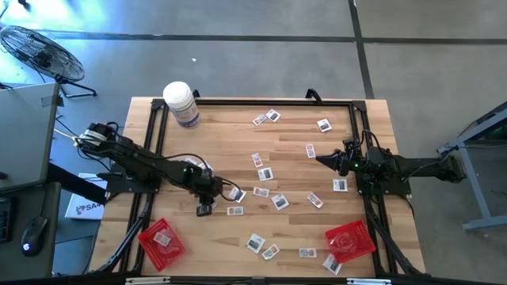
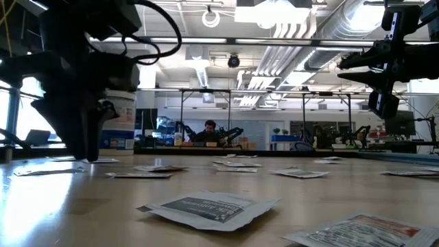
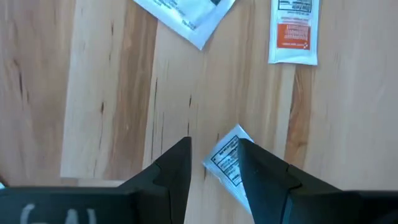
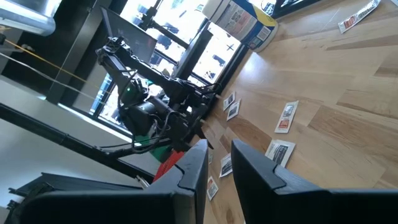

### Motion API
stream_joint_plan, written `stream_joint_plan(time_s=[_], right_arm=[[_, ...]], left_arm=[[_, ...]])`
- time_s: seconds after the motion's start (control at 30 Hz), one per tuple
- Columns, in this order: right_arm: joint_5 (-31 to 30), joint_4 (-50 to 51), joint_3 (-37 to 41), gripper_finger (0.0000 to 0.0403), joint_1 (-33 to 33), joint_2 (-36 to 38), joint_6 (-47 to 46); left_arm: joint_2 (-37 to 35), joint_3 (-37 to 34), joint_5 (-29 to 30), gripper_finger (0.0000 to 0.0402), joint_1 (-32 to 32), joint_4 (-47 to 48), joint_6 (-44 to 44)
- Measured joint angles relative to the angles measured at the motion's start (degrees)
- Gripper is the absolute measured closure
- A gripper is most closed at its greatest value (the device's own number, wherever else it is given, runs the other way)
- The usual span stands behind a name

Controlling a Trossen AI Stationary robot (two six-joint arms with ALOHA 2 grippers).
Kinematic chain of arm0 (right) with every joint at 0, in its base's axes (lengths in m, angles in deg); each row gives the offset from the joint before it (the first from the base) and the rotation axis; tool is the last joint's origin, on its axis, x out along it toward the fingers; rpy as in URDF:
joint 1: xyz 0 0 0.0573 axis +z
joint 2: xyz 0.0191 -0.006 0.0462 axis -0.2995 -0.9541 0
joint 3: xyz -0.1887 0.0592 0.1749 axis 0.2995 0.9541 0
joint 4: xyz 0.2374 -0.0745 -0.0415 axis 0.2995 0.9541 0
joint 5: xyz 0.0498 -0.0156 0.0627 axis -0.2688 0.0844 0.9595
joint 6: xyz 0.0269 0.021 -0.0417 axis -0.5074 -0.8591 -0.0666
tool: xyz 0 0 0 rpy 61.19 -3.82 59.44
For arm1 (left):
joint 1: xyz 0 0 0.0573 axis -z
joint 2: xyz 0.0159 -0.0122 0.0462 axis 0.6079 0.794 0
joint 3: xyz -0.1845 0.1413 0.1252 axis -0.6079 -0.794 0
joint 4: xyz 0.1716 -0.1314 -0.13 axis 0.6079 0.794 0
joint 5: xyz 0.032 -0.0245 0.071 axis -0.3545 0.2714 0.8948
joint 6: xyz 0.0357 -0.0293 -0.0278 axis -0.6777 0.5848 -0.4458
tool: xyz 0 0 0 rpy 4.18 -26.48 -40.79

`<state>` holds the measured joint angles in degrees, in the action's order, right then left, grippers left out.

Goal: Pick & Place First Aid Supplies
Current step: Put the ointment pack into the left red bin

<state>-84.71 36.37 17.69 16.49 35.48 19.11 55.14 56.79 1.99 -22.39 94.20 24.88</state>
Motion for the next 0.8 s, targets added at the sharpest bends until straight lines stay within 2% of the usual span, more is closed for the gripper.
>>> stream_joint_plan(time_s=[0.3,0.53,0.7,0.8], right_arm=[[0.0,0.0,0.0,0.0339,0.0,0.0,0.0],[0.0,0.0,0.0,0.0339,0.0,0.0,0.0],[0.0,0.0,0.0,0.0339,0.0,0.0,0.0],[0.0,0.0,0.0,0.0339,0.0,0.0,0.0]], left_arm=[[0.0,-0.1,0.2,0.0273,0.0,2.9,-0.3],[0.0,-2.8,0.1,0.0273,0.0,-3.5,-1.1],[-0.1,-4.1,0.1,0.0273,0.3,-4.8,-1.2],[-0.1,-4.3,2.0,0.0273,1.9,-5.1,-1.2]])
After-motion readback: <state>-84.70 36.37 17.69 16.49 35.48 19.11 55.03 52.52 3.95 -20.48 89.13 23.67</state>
